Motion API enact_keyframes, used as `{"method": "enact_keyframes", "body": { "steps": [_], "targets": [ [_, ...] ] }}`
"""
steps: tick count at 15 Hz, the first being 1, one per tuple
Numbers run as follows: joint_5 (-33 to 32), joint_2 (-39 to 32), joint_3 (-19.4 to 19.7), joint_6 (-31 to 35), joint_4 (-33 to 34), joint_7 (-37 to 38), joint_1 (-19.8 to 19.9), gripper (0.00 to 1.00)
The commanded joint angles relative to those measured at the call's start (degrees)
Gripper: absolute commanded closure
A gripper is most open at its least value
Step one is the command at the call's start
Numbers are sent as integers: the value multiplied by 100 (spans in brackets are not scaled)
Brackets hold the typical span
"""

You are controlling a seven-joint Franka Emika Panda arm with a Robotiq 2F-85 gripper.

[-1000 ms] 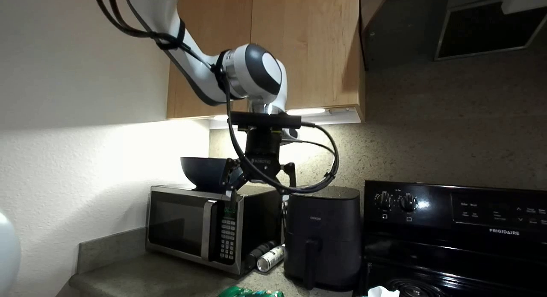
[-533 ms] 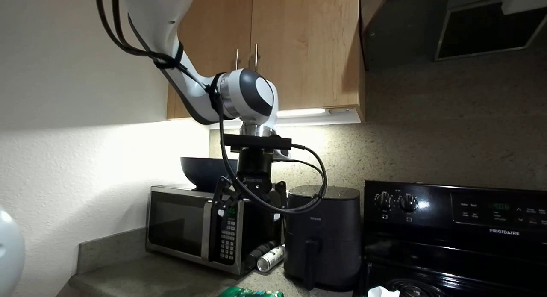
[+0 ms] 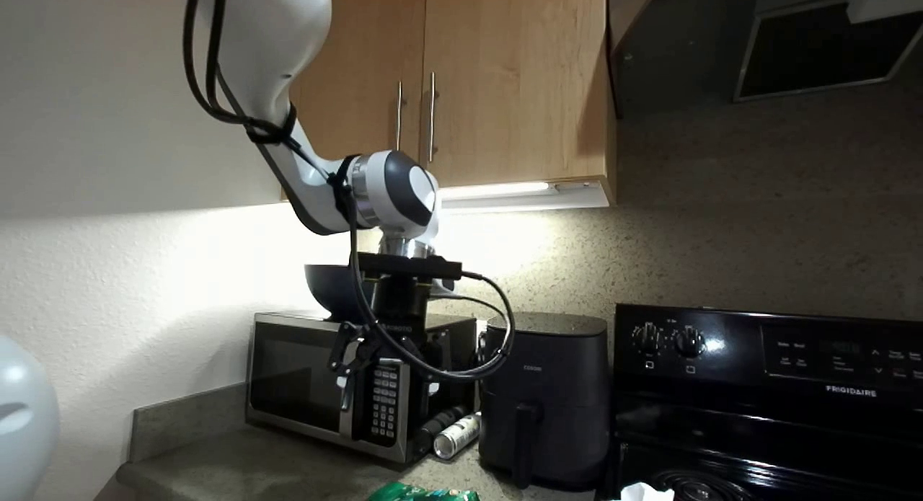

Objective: Put the green packet upright

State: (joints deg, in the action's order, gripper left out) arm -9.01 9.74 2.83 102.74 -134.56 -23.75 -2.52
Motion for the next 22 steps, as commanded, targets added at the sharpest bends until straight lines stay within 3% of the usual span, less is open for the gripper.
{"method": "enact_keyframes", "body": {
  "steps": [1,3,10,13,18,22],
  "targets": [
    [47,-501,-350,229,44,240,-198,0],
    [-8,-722,-502,301,63,248,-283,0],
    [69,-690,-483,176,64,163,-216,0],
    [167,-996,-612,737,9,309,-327,0],
    [656,-1472,-784,2701,-87,577,-350,0],
    [522,-1553,-805,2626,-2,500,-311,0]
  ]
}}
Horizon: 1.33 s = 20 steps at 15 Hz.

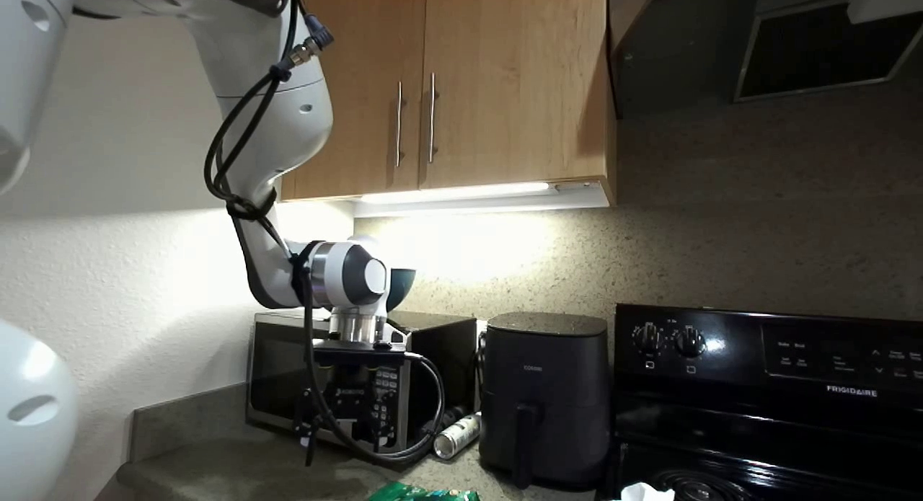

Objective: Put the green packet upright

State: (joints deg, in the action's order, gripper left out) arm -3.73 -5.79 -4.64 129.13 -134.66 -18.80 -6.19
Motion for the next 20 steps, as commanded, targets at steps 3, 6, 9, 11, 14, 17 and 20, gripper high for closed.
{"method": "enact_keyframes", "body": {
  "steps": [3,6,9,11,14,17,20],
  "targets": [
    [115,-104,-50,411,-22,329,51,0],
    [119,-537,-34,1481,9,1002,20,0],
    [-295,-966,100,2440,20,1859,-100,0],
    [-846,-1168,398,2610,43,2577,-304,0],
    [-796,-1201,364,2425,53,2500,-256,0],
    [-882,-1384,470,2472,175,2607,-294,0],
    [-859,-1528,492,2416,297,2578,-281,0]
  ]
}}
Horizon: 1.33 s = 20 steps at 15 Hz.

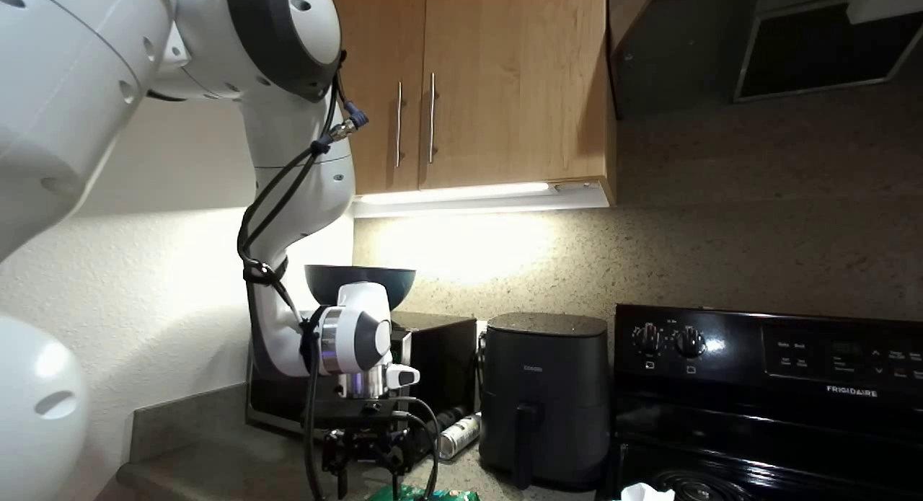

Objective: Put the green packet upright

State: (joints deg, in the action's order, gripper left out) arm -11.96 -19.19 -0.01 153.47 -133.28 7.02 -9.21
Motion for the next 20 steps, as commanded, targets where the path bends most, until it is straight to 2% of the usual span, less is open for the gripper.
{"method": "enact_keyframes", "body": {
  "steps": [1,5,6,7,12,17,20],
  "targets": [
    [-18,-230,31,-22,197,-16,27,0],
    [118,-361,-15,-115,350,-100,89,0],
    [159,-376,-34,-155,382,-130,111,9],
    [197,-383,-53,-183,407,-156,133,26],
    [272,-373,-89,-347,516,-217,227,60],
    [312,-368,-112,-469,599,-250,291,92],
    [263,-358,-73,-461,599,-199,279,97]
  ]
}}
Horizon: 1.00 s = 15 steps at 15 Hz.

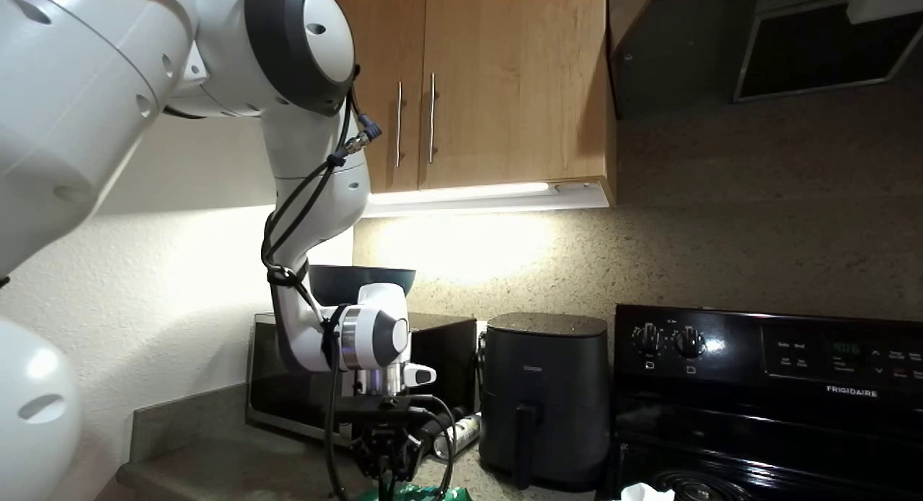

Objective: Put the green packet upright

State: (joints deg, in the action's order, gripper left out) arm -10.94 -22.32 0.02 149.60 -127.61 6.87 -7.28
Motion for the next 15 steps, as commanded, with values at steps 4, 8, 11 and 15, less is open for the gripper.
{"method": "enact_keyframes", "body": {
  "steps": [4,8,11,15],
  "targets": [
    [142,-13,-61,-31,7,-160,81,95],
    [-20,157,0,-176,-112,2,-60,69],
    [63,38,-54,-175,-3,-106,-22,59],
    [-5,-12,-48,-368,26,-29,-76,33]
  ]
}}
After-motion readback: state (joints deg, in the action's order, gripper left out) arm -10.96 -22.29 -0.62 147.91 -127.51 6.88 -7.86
